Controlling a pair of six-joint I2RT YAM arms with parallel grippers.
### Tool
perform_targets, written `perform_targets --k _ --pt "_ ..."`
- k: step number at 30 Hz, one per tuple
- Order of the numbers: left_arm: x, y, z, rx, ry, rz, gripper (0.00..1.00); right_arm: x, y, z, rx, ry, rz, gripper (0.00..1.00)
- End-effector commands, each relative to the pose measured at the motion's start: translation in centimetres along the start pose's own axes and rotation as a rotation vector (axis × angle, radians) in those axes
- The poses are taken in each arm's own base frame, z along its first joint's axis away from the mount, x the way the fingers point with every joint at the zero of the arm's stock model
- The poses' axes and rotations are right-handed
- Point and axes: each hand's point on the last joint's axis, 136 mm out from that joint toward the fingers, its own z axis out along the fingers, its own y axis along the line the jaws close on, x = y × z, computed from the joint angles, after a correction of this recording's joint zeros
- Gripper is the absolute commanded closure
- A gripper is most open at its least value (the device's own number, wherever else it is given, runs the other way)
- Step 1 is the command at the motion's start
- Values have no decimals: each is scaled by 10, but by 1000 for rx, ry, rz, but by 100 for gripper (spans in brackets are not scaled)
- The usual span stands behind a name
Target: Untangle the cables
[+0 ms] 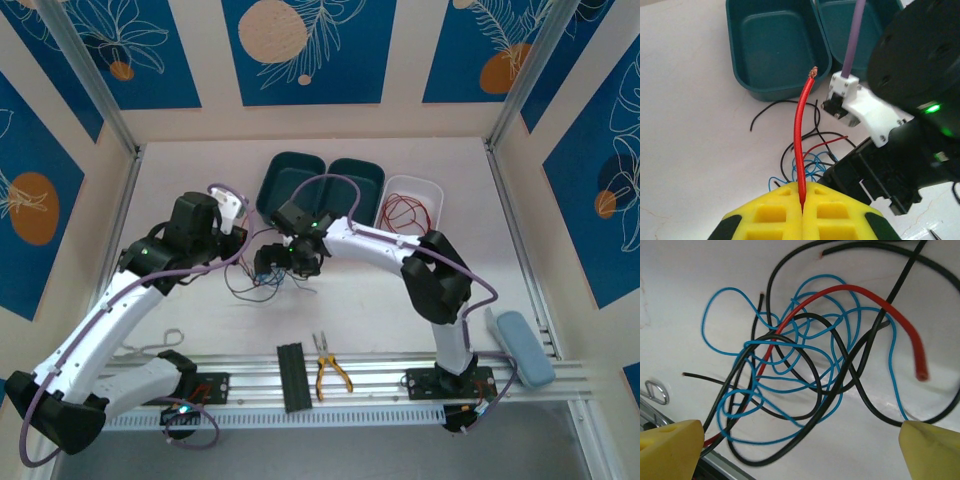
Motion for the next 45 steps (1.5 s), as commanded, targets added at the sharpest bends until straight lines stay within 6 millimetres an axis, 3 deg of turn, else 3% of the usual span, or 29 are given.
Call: perform_targets --k 1,10,20,26,30,34,45 --pt "-27 3 -19 -25 -94 5 100 9 -2 14 8 71 2 0" --pt "-47 10 -39 -68 -161 26 100 11 -29 39 61 134 66 0" --pt "-85 32 -98 -214 -328 75 100 5 -50 41 87 132 106 2" --pt "-98 38 -135 -253 -438 69 100 2 -53 35 90 117 105 2" --pt "-104 42 -158 -270 -510 56 100 -1 -49 27 79 95 88 3" --pt "-105 42 -166 -269 -546 44 100 -6 -39 16 49 63 56 4" --pt "-99 33 -142 -206 -508 15 100 -18 14 -55 -109 -168 -159 5"
